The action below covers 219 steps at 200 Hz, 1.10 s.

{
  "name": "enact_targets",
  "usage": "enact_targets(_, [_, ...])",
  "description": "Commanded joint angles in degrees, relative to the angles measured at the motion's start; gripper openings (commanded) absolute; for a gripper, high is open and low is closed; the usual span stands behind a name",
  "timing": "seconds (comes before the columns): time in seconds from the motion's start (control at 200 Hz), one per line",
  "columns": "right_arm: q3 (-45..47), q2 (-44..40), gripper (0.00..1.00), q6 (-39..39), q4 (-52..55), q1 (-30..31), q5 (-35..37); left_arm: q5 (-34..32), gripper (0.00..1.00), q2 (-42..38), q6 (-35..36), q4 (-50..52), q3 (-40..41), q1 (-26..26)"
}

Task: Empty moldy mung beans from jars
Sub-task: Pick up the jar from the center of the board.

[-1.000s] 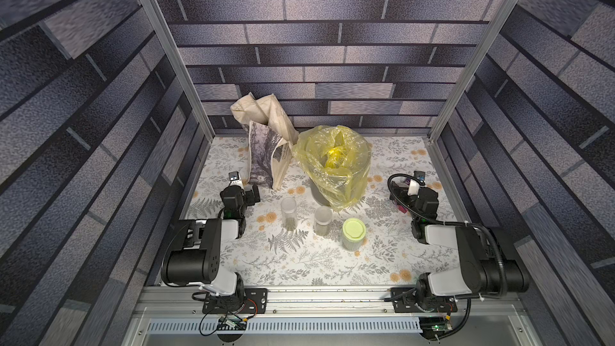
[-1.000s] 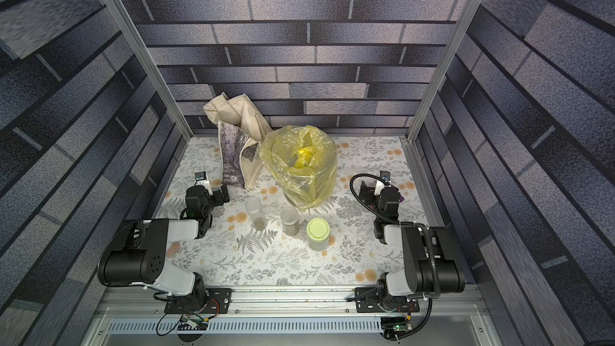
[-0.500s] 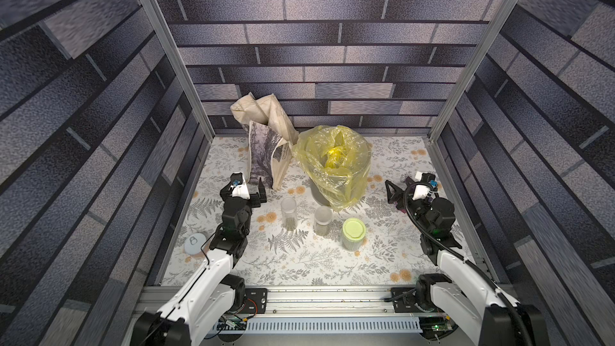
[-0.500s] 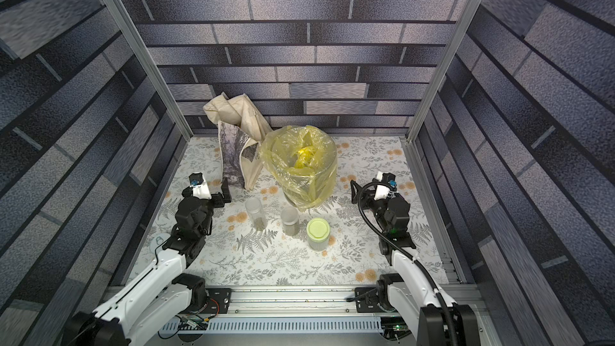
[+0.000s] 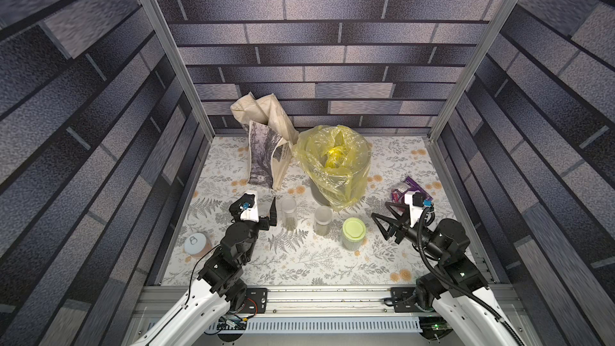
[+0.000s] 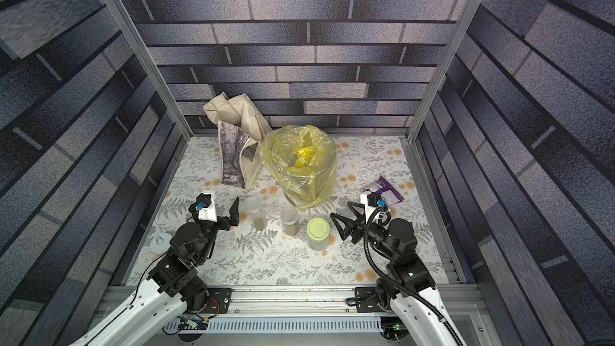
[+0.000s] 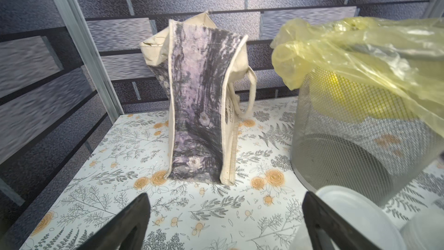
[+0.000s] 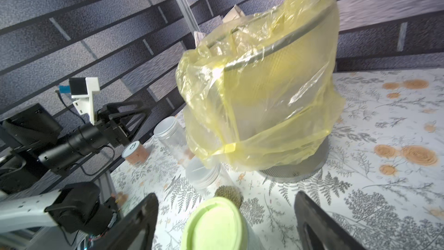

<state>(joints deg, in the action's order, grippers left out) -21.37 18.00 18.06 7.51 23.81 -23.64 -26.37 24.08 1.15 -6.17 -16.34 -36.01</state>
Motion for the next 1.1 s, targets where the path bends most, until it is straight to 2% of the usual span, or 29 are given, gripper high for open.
enact_targets(0.0, [-1.27, -0.58, 0.89, 0.76, 9.78, 3.87, 1.60, -0.66, 1.00, 0.81, 2.08, 3.41, -2.79, -2.23])
enact_targets(0.085, [-0.83, 0.54, 0.89, 1.08, 9.26, 8.99, 3.81, 0.38, 1.00, 2.16, 1.41, 4.44, -3.81, -2.97])
enact_targets(0.2, [-1.06, 3.62, 0.90, 0.00, 8.10, 19.91, 15.27, 1.90, 1.00, 3.15, 1.07, 5.29, -4.67, -3.44])
enact_targets(0.366, [-5.31, 16.91, 0.93, -5.40, 3.79, 39.32, 33.02, 2.29, 1.00, 2.96, 0.68, 6.17, -5.36, -3.82])
enact_targets(0.421, [-6.86, 19.70, 0.95, -7.37, 1.79, 43.58, 37.38, 2.29, 1.00, 2.44, 0.61, 6.51, -5.46, -3.98])
enact_targets(0.526, [-8.35, 23.13, 0.95, -7.33, -1.60, 44.48, 37.58, 2.35, 1.00, 1.52, 0.27, 6.61, -5.33, -4.25])
enact_targets(0.641, [-7.72, 22.43, 0.95, -6.81, -3.10, 44.48, 39.41, 2.81, 1.00, 1.41, 0.18, 6.77, -5.32, -4.54])
enact_targets(0.892, [-7.36, 21.37, 0.97, -4.69, -0.49, 44.50, 43.75, 3.41, 1.00, 1.49, -0.52, 8.86, -6.56, -6.10])
enact_targets(1.092, [-8.44, 22.14, 1.00, -2.99, 0.68, 44.48, 48.18, 4.70, 1.00, 0.96, -4.01, 11.23, -8.01, -6.91])
